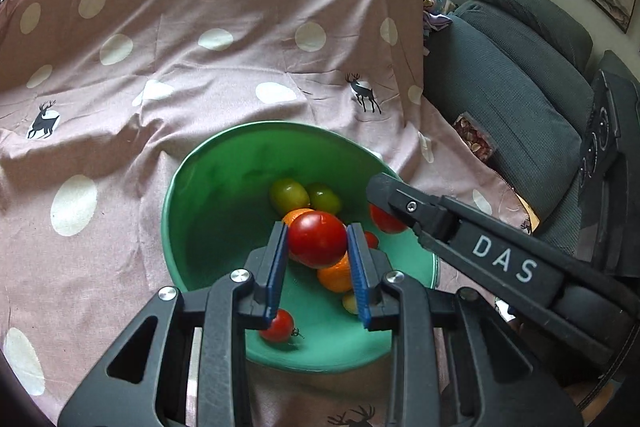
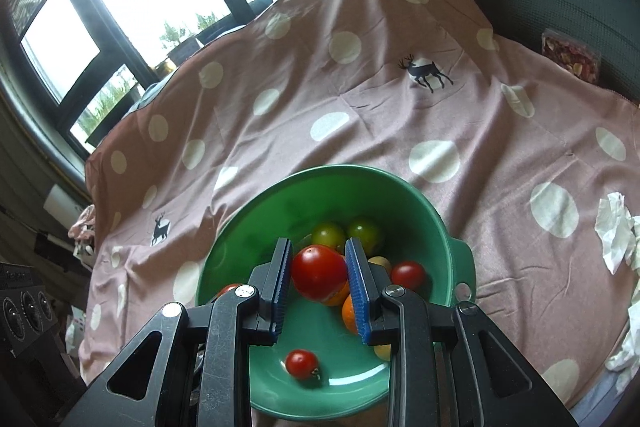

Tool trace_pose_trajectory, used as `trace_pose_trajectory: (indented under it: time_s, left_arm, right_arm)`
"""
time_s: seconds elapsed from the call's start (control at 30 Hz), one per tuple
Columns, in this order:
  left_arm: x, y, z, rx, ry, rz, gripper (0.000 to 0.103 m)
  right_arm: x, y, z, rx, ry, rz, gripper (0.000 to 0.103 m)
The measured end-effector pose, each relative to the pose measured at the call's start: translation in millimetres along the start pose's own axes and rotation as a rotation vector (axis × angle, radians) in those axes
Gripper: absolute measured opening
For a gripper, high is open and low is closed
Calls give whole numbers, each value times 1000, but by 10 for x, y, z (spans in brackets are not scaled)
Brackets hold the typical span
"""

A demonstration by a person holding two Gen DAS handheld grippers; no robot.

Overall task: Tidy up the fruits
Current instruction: 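Carry the tomato in the left gripper into the bowl while the right gripper carries its tomato, then open the left gripper inside the bowl while the right gripper releases its tomato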

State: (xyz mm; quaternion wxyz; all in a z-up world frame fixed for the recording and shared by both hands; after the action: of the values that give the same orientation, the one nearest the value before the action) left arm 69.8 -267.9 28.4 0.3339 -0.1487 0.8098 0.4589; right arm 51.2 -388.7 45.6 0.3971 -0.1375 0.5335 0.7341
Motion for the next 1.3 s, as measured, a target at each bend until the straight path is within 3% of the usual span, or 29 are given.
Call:
trace_pose_trajectory:
  time_s: [0.43, 1.3]
  left_arm:
    - [37, -193, 20, 7, 16, 67, 29]
    - [58, -262, 31, -23, 9, 87, 29]
  right_arm:
    - [27, -156, -83, 43, -8, 64, 30]
    - [61, -260, -97, 87, -2, 105, 30]
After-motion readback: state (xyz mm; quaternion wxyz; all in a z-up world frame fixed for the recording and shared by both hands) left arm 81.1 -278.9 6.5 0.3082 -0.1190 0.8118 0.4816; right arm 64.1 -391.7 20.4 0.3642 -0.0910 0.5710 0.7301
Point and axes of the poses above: each gripper's, at about its wrist camera, not at the fingertips, and y roughly against the way its jaws point, z to its left, x to its underside, the point moved 1 cm from there along -y, roughly the way its jaws point, and after that the axes turned 1 degree about -z, right-handed, at the moved point
